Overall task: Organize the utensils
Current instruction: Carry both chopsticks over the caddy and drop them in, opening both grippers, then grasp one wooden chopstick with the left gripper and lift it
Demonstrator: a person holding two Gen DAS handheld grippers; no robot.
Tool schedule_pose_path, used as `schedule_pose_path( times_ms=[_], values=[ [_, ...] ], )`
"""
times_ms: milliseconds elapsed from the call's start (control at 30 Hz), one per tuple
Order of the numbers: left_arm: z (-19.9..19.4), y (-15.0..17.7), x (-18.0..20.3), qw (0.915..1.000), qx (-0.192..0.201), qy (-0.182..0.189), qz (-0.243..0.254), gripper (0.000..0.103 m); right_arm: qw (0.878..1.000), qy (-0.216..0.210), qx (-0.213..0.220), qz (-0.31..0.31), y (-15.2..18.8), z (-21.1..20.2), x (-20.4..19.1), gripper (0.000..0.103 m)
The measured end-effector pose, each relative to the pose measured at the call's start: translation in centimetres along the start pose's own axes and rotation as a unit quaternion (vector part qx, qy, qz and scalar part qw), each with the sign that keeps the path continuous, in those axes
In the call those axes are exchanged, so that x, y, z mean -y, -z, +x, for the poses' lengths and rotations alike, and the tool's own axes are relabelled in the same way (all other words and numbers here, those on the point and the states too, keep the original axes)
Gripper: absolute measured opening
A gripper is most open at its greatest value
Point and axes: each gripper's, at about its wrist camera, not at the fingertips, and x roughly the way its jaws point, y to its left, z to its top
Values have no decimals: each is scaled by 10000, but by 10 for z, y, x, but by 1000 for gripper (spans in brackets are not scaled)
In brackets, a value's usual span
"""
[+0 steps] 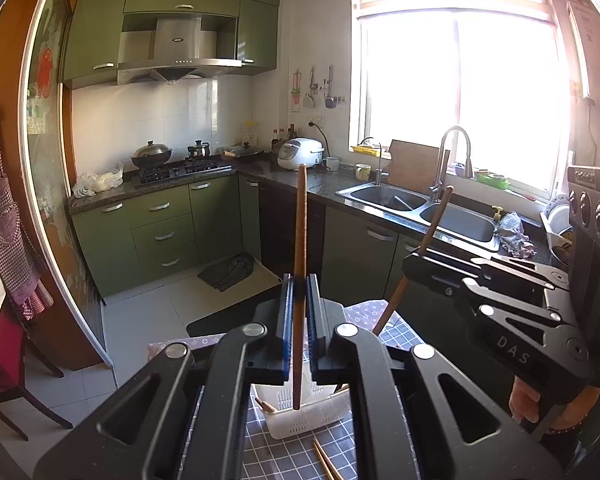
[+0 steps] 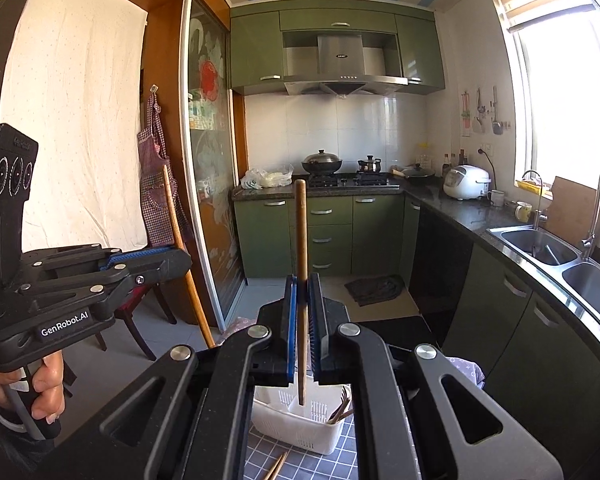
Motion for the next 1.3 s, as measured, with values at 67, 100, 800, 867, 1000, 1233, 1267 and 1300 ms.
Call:
schedule_pose_path(
  times_ms=[67,100,800,867,1000,1233,1267,1300],
  values=[
    [18,4,0,9999,-127,-30,-11,6,9999,25,-140,24,9,16,2,6],
    [27,8,0,9998,-207,-57,-5,6,9998,47,-212,22,14,23,2,6],
    [67,62,-12,9937,-1116,-89,-91,13,9988,89,-479,32,56,37,-7,13],
    [54,60,-9,9944,-1054,-57,-114,18,9995,37,-315,26,55,15,-13,19],
    [23,68,2,9953,-962,58,-68,20,9998,-3,-178,55,70,-25,-18,29],
    [24,155,12,9800,-1928,230,-435,30,9924,413,-1000,582,171,-35,4,39],
    [31,171,13,9755,-2131,240,-500,30,9897,445,-1176,691,187,-30,10,39],
    [40,186,12,9701,-2343,245,-589,30,9862,494,-1366,795,202,-25,16,39]
  ],
)
